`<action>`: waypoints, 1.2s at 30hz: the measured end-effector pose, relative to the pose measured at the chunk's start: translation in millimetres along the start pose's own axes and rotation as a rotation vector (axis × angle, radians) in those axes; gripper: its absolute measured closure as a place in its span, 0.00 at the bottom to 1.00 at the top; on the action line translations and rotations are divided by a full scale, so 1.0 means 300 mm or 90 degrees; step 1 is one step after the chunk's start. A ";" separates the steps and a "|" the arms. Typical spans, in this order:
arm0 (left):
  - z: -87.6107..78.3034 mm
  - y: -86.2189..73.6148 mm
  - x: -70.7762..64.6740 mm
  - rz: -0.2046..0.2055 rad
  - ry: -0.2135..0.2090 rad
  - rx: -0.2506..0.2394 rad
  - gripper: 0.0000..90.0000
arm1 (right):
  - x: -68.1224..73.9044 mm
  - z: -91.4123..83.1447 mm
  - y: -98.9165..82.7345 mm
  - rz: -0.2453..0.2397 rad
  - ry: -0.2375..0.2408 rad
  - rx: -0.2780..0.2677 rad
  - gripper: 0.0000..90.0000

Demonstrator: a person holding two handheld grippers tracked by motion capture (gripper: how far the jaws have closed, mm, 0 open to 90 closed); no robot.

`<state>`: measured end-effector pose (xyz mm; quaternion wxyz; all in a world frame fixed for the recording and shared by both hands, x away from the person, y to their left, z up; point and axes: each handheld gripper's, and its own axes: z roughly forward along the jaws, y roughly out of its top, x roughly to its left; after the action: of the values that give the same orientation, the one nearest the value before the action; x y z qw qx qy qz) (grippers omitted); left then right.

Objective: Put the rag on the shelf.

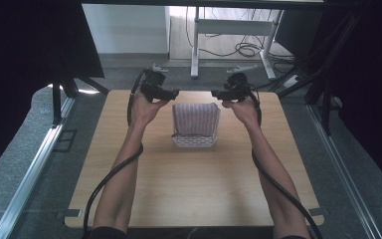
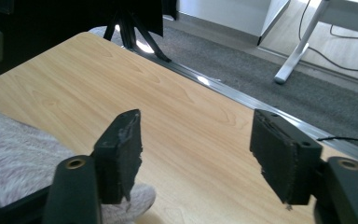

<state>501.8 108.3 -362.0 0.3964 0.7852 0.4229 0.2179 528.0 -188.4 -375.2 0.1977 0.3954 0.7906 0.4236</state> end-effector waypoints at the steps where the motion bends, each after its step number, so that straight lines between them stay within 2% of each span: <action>1: -0.007 -0.001 0.001 -0.004 -0.003 -0.003 0.26 | -0.001 -0.005 -0.004 0.001 0.000 0.000 0.34; 5: -0.024 -0.002 0.001 -0.015 -0.011 -0.010 0.23 | 0.000 -0.021 -0.013 0.006 0.008 0.000 0.31; 8: -0.036 -0.006 -0.002 -0.020 -0.020 -0.010 0.20 | 0.010 -0.048 -0.017 0.007 0.026 -0.007 0.28; 10: -0.039 -0.013 -0.008 -0.016 -0.031 -0.005 0.18 | 0.016 -0.059 -0.016 0.004 0.031 -0.007 0.25; 15: -0.046 -0.031 -0.019 -0.009 -0.038 -0.006 0.17 | 0.036 -0.084 -0.022 0.005 0.054 -0.007 0.21; 19: -0.056 -0.040 -0.025 -0.005 -0.041 -0.005 0.16 | 0.049 -0.100 -0.032 0.000 0.059 -0.006 0.20; 20: -0.066 -0.046 -0.034 0.005 -0.042 -0.007 0.16 | 0.053 -0.105 -0.036 0.000 0.062 -0.007 0.18; 26: -0.097 -0.056 -0.049 0.017 -0.047 -0.010 0.15 | 0.079 -0.135 -0.051 -0.004 0.079 -0.018 0.17; 33: -0.131 -0.087 -0.068 0.011 -0.069 -0.023 0.14 | 0.109 -0.151 -0.077 -0.019 0.093 -0.010 0.16; 36: -0.137 -0.109 -0.084 0.025 -0.068 -0.022 0.13 | 0.122 -0.157 -0.092 -0.025 0.096 -0.004 0.16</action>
<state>444.2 116.1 -364.2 0.4276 0.7969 0.3815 0.1910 462.7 -192.6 -370.7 0.1469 0.3460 0.8098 0.4505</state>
